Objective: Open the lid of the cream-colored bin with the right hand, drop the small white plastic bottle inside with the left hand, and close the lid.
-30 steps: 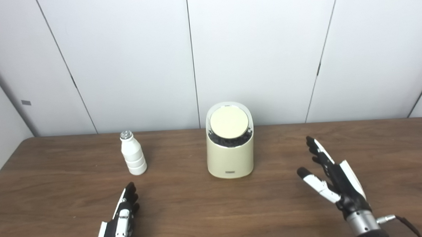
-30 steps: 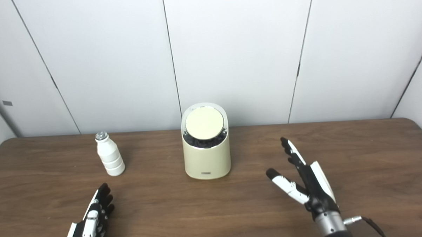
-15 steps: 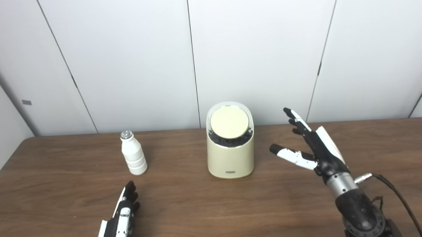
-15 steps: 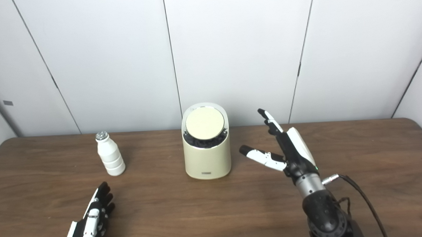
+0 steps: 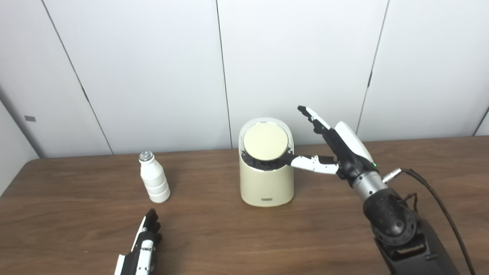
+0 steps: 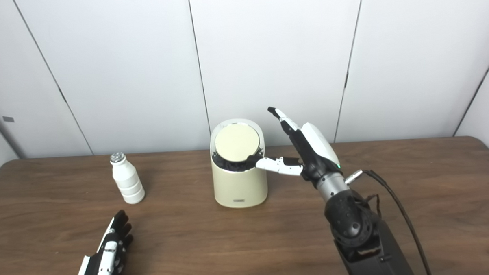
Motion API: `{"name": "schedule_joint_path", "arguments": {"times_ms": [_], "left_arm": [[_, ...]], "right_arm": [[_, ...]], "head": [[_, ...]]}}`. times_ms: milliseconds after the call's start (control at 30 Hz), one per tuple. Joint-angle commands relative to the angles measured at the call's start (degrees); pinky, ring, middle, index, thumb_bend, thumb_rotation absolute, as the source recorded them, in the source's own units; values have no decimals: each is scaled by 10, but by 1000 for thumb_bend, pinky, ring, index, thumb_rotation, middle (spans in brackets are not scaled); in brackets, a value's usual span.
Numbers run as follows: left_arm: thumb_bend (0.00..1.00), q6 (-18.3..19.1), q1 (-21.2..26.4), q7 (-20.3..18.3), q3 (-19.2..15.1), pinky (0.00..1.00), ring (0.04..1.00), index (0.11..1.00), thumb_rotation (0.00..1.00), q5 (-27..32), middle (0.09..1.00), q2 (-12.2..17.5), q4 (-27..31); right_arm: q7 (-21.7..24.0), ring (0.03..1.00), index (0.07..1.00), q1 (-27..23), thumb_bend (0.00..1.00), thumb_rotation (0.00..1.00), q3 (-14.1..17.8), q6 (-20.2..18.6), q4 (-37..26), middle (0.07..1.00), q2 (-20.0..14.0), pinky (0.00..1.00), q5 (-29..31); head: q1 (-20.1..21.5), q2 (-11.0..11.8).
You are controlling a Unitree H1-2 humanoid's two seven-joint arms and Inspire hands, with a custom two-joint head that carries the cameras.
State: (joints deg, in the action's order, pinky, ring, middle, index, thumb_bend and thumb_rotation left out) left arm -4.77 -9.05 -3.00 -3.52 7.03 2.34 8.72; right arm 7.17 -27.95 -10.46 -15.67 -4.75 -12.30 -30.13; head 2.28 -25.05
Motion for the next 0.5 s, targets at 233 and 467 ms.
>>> {"name": "schedule_joint_path", "arguments": {"times_ms": [233, 467], "left_arm": [[181, -4, -12, -4, 14, 1000, 1000, 1000, 902, 2, 1000, -16, -36], [159, 3, -11, 0, 17, 1000, 1000, 1000, 914, -1, 1000, -21, -32]], "right_arm": [[-12, 943, 944, -93, 765, 597, -13, 20, 59, 949, 6, 862, -16], [-18, 932, 936, -128, 830, 489, -13, 55, 123, 943, -2, 847, -9]], "head": [[5, -8], [-3, -17]]}}
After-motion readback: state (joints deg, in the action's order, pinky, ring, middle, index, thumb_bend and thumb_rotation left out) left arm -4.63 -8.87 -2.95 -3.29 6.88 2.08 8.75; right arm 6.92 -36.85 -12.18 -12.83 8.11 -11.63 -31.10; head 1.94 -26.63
